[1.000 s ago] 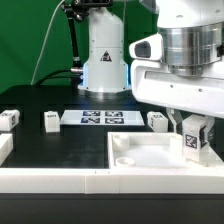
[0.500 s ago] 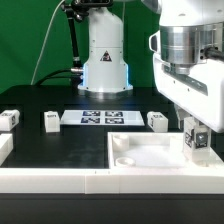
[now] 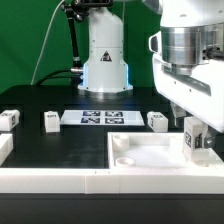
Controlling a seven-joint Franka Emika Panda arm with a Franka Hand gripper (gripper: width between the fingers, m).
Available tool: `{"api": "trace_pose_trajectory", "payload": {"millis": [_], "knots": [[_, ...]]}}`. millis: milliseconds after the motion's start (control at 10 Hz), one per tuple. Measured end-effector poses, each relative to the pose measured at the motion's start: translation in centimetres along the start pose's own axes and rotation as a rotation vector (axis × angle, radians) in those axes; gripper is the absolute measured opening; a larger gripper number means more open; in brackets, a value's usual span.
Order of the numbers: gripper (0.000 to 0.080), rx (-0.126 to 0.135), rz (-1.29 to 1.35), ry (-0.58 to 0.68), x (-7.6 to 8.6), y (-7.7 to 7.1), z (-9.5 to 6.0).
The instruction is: Assemble one leg
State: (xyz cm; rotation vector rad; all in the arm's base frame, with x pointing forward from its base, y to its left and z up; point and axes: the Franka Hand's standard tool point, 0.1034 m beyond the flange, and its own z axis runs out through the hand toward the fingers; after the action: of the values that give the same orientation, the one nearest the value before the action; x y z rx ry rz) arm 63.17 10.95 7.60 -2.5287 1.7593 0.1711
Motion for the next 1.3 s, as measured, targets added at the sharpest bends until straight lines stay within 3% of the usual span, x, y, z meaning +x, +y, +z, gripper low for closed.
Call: {"api": "trace_pose_trajectory", "payload": {"millis": [800,1200,1300], "knots": [[0.0649,0.002,-0.898,-0.001,-0.42,-0.12,0.1],[0.0649,0.004,-1.19,-0.002,-0.31,-0.13,0.07],[0.0564,0.004,-1.187,-0.002,-0.31,-0.12,0.09]]}}
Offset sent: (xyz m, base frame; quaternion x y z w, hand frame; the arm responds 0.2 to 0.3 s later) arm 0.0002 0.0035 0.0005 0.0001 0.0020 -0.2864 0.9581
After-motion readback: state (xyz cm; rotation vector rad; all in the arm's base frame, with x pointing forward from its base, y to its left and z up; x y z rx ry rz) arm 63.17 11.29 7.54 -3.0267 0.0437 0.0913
